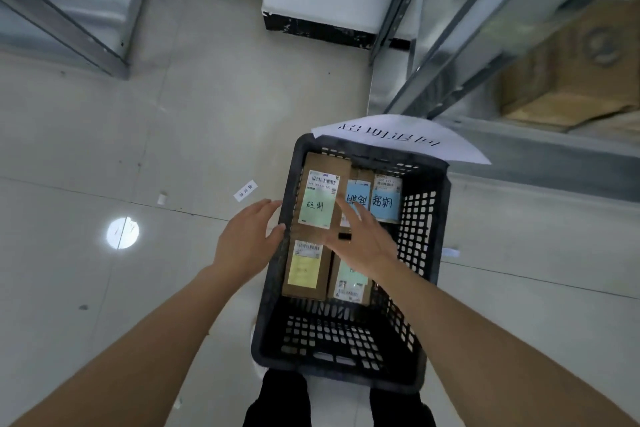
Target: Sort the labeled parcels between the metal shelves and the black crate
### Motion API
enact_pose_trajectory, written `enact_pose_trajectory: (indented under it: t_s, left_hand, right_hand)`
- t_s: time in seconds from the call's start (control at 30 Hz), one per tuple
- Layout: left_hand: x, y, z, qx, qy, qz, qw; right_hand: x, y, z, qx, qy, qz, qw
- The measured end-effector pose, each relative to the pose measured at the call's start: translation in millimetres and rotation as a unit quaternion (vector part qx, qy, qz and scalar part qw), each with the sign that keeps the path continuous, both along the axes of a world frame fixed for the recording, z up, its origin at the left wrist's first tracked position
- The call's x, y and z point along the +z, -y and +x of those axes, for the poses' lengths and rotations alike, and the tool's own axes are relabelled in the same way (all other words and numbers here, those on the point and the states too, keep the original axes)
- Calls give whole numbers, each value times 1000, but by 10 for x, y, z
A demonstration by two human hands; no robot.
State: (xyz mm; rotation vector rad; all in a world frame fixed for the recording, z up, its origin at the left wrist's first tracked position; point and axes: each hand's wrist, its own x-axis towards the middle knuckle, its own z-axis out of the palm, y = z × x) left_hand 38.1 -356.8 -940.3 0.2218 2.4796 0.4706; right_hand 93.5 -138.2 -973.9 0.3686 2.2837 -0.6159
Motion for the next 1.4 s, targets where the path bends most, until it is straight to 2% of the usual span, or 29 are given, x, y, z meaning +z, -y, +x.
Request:
enact_pose_trajectory:
  t_s: [0.2, 0.53, 0.7, 0.9, 1.13, 1.4]
  left_hand:
    - [1182, -528, -38, -33, -34, 19, 999]
    - [3502, -1548, 73, -128, -122, 101, 979]
    - [4688, -2113, 134, -190, -175, 141, 956]
    - [5743, -2743, 59, -164, -207, 181, 947]
    - [6262, -3267, -3, -136, -202, 193, 950]
    - [6219, -3904, -224, -71, -150, 199, 966]
  right_hand:
    - [1306, -540, 141, 39, -38, 28, 998]
    - [3879, -1313, 227, -23, -144, 74, 987]
    - [5079, -1783, 461, -46, -203, 105, 973]
    - [6219, -2508, 637, -92, -246, 139, 955]
    - [6677, -3101, 517, -110, -292, 124, 942]
    - [6533, -3670, 33, -142, -284, 56, 947]
